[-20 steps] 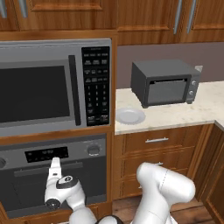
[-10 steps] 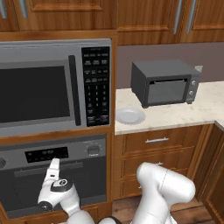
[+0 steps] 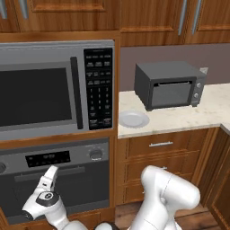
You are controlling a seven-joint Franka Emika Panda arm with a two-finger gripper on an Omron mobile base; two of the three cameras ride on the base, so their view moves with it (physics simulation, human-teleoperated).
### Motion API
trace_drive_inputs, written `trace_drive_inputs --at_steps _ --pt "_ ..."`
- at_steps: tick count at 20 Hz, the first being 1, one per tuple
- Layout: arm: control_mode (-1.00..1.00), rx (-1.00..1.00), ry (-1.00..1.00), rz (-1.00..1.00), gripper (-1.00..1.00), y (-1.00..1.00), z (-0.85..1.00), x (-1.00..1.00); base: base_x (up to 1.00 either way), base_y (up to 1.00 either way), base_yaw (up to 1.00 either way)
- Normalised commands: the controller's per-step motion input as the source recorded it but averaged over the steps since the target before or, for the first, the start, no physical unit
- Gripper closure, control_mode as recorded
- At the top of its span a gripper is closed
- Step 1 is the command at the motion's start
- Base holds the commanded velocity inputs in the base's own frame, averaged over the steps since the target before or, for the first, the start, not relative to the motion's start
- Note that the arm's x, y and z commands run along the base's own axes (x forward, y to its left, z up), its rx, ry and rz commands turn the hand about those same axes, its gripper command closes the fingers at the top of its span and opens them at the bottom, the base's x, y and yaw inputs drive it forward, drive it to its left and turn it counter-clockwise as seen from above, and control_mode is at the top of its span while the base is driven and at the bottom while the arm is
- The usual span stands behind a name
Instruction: Take the fish from the oven and place it on the plate on the counter.
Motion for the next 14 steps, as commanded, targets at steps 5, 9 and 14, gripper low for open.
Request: trace_drive_inputs --at_steps 5,9,14 --pt "-1.00 0.00 0.00 0.02 1.00 0.00 0.00 0.06 0.00 0.00 0.00" --pt "-1.00 0.00 0.01 0.26 1.00 -0.39 0.00 -0.15 0.00 0.00 0.00" --pt "-1.00 0.00 0.13 0.35 1.00 -0.35 0.00 -0.09 0.00 0.00 0.00"
